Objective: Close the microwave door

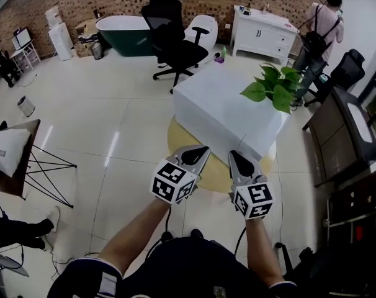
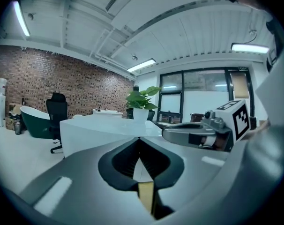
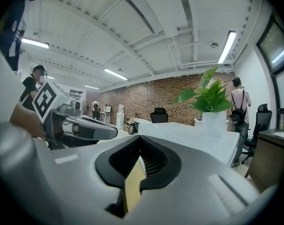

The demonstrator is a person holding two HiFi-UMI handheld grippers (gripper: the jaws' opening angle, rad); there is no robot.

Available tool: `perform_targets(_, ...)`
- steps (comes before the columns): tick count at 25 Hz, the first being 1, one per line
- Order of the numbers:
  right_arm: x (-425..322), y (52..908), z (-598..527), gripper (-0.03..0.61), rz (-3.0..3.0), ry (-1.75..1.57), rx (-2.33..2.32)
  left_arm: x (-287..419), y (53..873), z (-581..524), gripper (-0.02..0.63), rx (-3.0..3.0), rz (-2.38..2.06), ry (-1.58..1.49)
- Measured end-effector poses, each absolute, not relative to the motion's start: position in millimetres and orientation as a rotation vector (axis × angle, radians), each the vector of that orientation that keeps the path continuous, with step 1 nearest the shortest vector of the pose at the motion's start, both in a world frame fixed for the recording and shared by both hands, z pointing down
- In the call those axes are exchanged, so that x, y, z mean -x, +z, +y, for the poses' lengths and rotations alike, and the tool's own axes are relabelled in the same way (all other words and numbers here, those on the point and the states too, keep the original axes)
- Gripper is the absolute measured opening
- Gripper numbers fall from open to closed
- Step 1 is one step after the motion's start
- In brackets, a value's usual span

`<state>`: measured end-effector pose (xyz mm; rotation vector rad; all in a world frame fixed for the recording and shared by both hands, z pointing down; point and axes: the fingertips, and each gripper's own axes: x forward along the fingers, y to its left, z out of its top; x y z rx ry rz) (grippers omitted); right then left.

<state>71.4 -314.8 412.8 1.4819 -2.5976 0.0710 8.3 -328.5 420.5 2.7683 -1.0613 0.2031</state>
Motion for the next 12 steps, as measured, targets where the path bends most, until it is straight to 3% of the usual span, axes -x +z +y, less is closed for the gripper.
perform_targets(12,-27,407,-313,0.002,-2.684,0.092,-1.362,33,423,-312,0.012,-2.707,-1.155,0.197)
